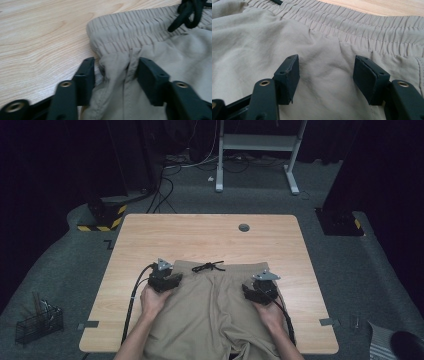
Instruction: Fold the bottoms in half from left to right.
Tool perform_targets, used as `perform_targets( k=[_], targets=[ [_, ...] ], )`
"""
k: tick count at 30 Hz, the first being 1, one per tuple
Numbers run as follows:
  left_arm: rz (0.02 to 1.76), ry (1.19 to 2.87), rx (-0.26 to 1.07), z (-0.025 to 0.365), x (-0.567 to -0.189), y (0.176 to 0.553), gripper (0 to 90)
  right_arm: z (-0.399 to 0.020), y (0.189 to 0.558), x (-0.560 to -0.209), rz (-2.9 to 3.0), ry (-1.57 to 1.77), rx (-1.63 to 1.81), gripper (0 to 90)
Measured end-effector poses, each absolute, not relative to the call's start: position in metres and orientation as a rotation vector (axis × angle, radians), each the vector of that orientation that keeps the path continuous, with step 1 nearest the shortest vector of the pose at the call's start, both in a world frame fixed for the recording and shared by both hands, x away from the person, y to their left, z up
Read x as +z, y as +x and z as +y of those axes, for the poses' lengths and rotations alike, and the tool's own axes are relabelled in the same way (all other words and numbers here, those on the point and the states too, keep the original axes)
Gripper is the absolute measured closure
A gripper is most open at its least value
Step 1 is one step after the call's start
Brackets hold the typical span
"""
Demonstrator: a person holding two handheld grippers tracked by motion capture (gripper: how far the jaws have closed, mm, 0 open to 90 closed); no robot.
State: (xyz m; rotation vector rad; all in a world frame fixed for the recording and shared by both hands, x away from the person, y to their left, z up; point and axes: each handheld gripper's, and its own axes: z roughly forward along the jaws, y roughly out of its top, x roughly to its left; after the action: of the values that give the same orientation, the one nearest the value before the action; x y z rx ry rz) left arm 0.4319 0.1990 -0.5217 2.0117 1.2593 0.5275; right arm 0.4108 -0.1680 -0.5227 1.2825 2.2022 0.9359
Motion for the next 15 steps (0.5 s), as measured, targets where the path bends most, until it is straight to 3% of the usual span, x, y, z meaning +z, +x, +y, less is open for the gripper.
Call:
perform_targets(
  k=[11,15],
  targets=[
    [1.238,2.025,0.474,0.202,-0.520,0.434,79.4,-0.160,0.411,-0.512,2.237,1.263,0.993,42.7],
    [1.225,2.044,0.483,0.202,-0.518,0.434,83.4,-0.154,0.413,-0.510,2.250,1.229,0.994,41.0]
  ],
)
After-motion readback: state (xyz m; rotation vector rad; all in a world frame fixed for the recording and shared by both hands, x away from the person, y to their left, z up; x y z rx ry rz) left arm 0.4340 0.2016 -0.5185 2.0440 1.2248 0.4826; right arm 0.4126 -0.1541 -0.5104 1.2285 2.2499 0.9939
